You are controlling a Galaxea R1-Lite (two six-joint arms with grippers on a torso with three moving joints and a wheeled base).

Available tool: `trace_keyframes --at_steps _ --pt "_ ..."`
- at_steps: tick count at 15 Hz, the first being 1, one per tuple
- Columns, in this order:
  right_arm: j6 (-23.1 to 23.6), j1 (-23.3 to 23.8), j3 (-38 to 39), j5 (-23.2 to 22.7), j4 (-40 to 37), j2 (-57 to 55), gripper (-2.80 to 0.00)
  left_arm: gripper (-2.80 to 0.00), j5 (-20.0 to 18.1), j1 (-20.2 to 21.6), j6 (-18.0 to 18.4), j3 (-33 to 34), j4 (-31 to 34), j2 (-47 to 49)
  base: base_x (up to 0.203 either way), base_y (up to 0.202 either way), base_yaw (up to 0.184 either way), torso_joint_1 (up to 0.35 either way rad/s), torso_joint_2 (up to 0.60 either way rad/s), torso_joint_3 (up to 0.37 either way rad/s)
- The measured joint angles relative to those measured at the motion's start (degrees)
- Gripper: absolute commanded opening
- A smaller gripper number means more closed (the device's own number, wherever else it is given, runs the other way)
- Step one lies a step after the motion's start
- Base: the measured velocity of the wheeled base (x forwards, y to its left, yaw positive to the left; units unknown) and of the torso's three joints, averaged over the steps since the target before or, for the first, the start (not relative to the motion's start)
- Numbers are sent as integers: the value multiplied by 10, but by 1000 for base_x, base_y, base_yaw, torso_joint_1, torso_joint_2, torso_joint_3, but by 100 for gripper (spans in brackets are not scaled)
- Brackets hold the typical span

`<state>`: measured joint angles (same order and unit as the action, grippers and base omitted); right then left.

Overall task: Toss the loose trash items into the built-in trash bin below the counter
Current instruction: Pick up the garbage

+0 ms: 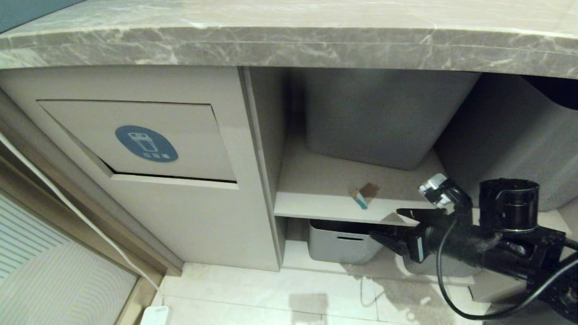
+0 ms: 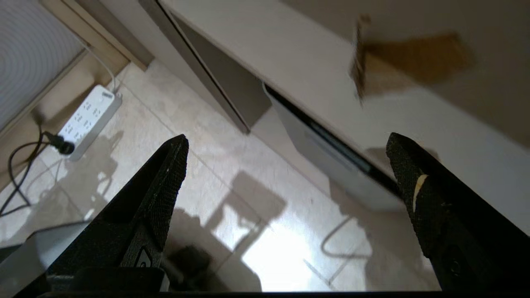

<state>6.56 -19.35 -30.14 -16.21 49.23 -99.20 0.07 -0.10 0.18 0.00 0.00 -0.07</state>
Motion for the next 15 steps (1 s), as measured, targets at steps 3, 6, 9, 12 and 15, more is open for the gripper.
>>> trace_keyframes --at_steps 3,6,9,12,15 --pt "0 -29 -41 26 103 -83 0 -280 0 0 0 0 0 0 0 0 0 0 0 0" --pt "-6 -40 -112 63 127 -151 0 -280 0 0 0 0 0 0 0 0 0 0 0 0" --pt "-29 -45 -158 127 128 -194 0 -280 0 0 0 0 0 0 0 0 0 0 0 0" --pt "-36 -46 -164 142 127 -209 0 -280 0 0 0 0 0 0 0 0 0 0 0 0" --pt "-44 -47 -161 144 127 -213 -280 -280 0 0 0 0 0 0 0 0 0 0 0 0"
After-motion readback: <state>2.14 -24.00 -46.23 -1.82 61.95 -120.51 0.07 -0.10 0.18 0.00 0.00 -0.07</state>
